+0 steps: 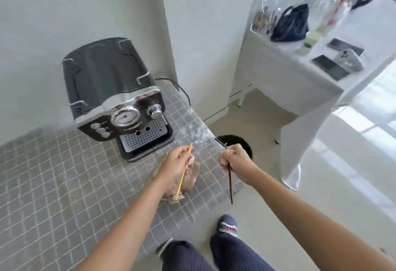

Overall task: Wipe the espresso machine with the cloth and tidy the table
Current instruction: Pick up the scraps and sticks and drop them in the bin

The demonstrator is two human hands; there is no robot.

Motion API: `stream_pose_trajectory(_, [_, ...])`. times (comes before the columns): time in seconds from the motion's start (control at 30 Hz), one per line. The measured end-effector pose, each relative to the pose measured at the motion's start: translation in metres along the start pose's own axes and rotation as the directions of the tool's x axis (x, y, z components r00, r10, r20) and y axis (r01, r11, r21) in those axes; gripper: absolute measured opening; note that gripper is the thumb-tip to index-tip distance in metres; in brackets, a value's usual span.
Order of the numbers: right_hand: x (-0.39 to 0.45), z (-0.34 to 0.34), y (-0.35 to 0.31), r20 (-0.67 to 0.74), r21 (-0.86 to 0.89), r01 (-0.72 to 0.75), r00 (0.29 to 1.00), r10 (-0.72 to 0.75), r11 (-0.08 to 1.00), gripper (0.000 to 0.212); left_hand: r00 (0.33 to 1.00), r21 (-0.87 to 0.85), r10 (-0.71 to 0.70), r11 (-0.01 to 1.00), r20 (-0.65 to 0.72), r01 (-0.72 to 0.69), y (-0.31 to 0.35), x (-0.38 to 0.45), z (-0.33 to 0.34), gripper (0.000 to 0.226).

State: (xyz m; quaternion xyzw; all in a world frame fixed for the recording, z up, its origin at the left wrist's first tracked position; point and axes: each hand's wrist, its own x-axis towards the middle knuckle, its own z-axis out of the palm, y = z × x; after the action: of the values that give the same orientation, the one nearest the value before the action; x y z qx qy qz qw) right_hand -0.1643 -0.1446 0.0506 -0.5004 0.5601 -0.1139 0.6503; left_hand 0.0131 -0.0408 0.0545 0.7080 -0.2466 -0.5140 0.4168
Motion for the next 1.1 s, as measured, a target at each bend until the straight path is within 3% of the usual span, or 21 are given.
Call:
stream_pose_trajectory(0.07, [0.007,-0.037,0.001,-0.058,0.051,-0.015,0.998,0.018,0.999,0.024,0.998,-0.013,-0.044,0.999,0.043,0.045,0.019,0.019,0.046,0.022])
stream_pose_trajectory(0.27, [0.06,-0.102,0.025,-0.116,0.305,-0.122,0.98,0.164,0.945,0.014,0.96,-0.018,-0.234,0.971,0.153,0.239,0.054,0.074,0.143,0.015])
stream_pose_trajectory(0.5, [0.128,-0.122,0.036,-0.032,0.451,-0.312,0.931,0.364,0.836,0.03,0.885,0.059,-0.444,0.896,0.14,0.44,0.046,0.165,0.19,0.021])
stream_pose_trajectory(0.6, [0.162,-0.124,0.037,-0.02,0.525,-0.334,0.915,0.404,0.783,0.013,0.838,0.044,-0.529,0.848,0.135,0.529,0.035,0.204,0.199,0.017])
stream_pose_trajectory(0.7, [0.193,-0.124,0.039,-0.018,0.526,-0.343,0.91,0.414,0.778,0.043,0.781,0.017,-0.596,0.797,0.188,0.604,0.031,0.232,0.202,0.031])
stream_pose_trajectory(0.9, [0.227,-0.128,0.041,-0.072,0.53,-0.416,0.847,0.527,0.739,0.047,0.795,0.065,-0.591,0.806,0.137,0.588,0.02,0.265,0.191,0.045])
stream_pose_trajectory(1.1, [0.231,-0.123,0.034,-0.095,0.436,-0.406,0.867,0.49,0.803,0.044,0.829,0.063,-0.551,0.834,0.097,0.548,0.018,0.272,0.179,0.047])
